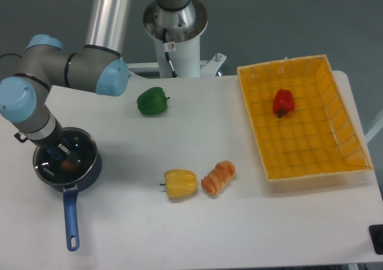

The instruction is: Close the pot lid

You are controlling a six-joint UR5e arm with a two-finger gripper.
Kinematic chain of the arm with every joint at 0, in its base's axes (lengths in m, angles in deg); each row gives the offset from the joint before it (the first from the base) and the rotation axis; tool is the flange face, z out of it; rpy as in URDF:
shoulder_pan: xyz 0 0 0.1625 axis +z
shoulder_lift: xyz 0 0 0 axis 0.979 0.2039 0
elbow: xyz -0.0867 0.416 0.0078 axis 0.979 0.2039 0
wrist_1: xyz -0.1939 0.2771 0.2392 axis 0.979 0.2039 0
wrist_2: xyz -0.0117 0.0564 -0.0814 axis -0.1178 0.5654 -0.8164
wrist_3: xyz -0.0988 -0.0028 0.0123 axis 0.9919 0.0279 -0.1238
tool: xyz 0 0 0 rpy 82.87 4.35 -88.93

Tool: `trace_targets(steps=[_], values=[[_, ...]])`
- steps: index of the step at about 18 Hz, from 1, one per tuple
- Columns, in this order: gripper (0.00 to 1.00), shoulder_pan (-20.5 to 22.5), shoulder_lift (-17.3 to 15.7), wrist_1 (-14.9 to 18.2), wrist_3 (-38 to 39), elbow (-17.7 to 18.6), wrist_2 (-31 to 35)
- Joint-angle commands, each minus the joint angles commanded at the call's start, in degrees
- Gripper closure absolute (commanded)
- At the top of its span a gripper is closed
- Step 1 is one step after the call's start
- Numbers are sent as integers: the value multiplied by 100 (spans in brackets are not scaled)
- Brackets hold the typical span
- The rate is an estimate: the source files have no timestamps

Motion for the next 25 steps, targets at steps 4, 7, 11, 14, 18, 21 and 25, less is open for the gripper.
trace_targets(steps=[4, 7, 11, 14, 18, 21, 25], values=[[14, 9, 0, 0, -35, 0, 0], [5, 9, -26, 0, -61, 0, 0], [1, 9, -88, 0, -70, 0, 9], [1, 17, -298, 9, -70, 26, 26], [1, 237, -676, 97, -88, 53, 61], [0, 491, -1001, 246, -140, 105, 263], [0, 1061, -1458, 474, -999, 263, 404]])
